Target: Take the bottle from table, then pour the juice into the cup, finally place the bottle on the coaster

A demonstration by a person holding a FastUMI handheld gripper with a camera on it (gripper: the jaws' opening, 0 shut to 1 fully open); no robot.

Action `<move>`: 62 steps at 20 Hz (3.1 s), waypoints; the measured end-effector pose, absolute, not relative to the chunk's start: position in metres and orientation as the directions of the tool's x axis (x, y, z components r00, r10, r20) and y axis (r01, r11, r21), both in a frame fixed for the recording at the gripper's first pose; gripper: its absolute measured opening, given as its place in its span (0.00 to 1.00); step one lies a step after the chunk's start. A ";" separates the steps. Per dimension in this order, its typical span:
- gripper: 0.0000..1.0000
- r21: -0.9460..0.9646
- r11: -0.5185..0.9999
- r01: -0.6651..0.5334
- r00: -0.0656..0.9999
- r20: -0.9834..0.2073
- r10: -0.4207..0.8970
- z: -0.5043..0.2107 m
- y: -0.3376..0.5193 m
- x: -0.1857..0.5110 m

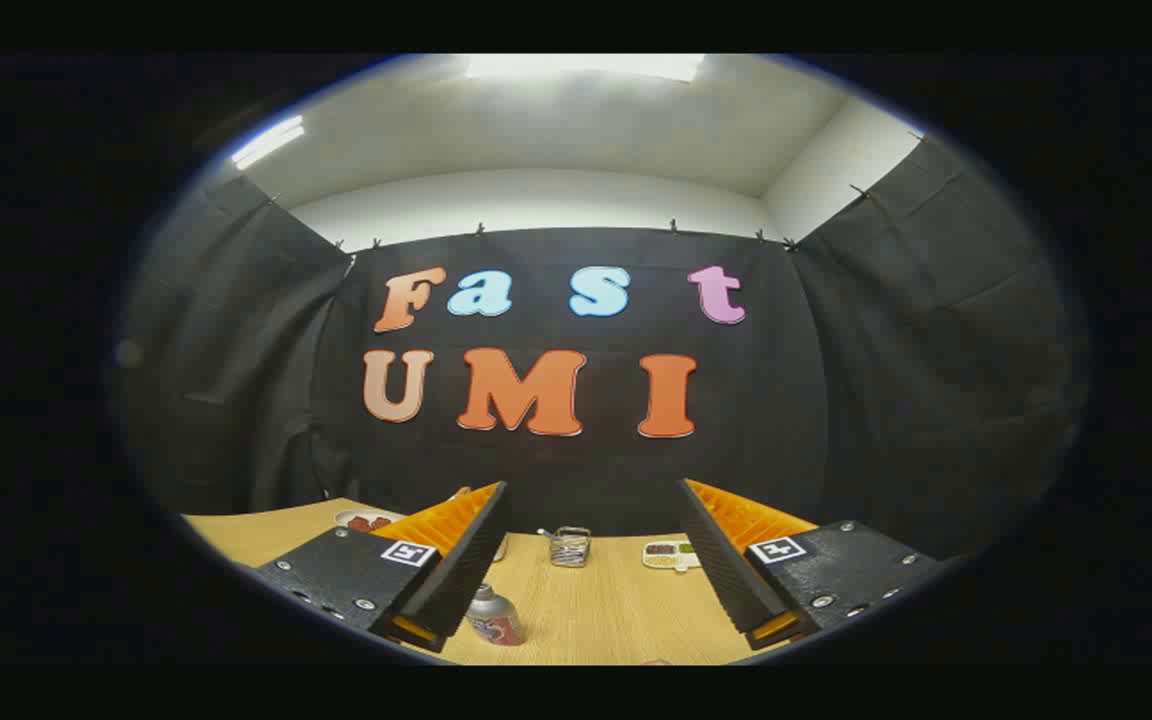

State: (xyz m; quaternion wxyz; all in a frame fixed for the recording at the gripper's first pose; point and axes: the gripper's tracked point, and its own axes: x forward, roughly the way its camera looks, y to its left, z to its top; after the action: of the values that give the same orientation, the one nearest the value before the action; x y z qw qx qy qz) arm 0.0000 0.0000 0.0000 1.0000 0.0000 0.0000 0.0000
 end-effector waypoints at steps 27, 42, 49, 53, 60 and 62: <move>0.98 0.019 0.999 -0.046 0.998 -0.032 0.047 -0.032 0.016 0.001; 0.98 0.014 0.989 -0.148 0.973 -0.180 0.148 -0.154 0.070 0.007; 0.98 0.057 0.982 -0.178 0.951 -0.246 0.186 -0.200 0.091 0.008; 0.98 0.079 0.979 -0.187 0.944 -0.263 0.201 -0.218 0.098 0.011; 0.98 0.081 0.973 -0.216 0.923 -0.309 0.231 -0.255 0.111 0.017; 0.98 0.069 0.973 -0.219 0.915 -0.331 0.229 -0.269 0.113 0.019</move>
State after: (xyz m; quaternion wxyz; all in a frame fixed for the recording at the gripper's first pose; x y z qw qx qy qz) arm 0.0185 0.1134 -0.2688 0.9785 0.0151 0.1710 0.1146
